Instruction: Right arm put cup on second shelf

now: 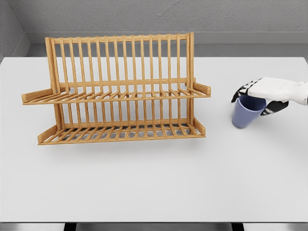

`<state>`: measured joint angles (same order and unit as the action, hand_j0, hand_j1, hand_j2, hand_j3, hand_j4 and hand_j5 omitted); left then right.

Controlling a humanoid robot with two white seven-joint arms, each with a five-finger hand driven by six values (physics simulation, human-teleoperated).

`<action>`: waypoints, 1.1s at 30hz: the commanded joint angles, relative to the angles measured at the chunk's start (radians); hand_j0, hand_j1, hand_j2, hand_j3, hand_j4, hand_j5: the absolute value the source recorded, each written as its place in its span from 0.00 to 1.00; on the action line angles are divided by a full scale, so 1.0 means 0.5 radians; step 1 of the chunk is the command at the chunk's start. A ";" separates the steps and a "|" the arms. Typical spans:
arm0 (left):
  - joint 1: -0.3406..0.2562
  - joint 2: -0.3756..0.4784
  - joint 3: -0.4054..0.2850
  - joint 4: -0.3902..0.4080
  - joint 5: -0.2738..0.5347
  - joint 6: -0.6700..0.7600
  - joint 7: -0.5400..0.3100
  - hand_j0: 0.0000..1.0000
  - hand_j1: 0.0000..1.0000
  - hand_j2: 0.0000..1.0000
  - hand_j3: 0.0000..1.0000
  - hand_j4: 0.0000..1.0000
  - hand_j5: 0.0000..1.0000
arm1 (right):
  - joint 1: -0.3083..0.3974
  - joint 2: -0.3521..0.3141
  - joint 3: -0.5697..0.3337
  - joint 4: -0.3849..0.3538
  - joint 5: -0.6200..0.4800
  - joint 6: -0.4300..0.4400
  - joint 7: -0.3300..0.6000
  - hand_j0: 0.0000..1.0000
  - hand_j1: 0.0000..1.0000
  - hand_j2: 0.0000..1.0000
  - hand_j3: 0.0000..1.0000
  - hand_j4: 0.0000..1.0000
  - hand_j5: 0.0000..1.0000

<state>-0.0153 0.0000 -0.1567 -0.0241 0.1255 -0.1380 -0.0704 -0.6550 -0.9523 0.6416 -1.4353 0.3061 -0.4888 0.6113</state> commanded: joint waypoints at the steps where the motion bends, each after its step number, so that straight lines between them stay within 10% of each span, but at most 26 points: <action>1: 0.000 0.000 0.001 -0.001 0.001 0.000 0.000 1.00 1.00 1.00 1.00 1.00 1.00 | -0.003 -0.013 -0.007 -0.004 -0.011 0.002 -0.001 0.70 0.70 0.70 0.70 0.70 0.70; 33: 0.000 0.000 0.001 -0.001 0.001 0.000 0.000 1.00 1.00 1.00 1.00 1.00 1.00 | -0.104 -0.013 -0.295 -0.038 -0.017 -0.023 -0.001 0.68 0.68 0.68 0.68 0.68 0.68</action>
<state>-0.0153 0.0000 -0.1566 -0.0242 0.1255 -0.1380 -0.0704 -0.7072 -0.9579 0.4982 -1.4522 0.3026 -0.5033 0.6115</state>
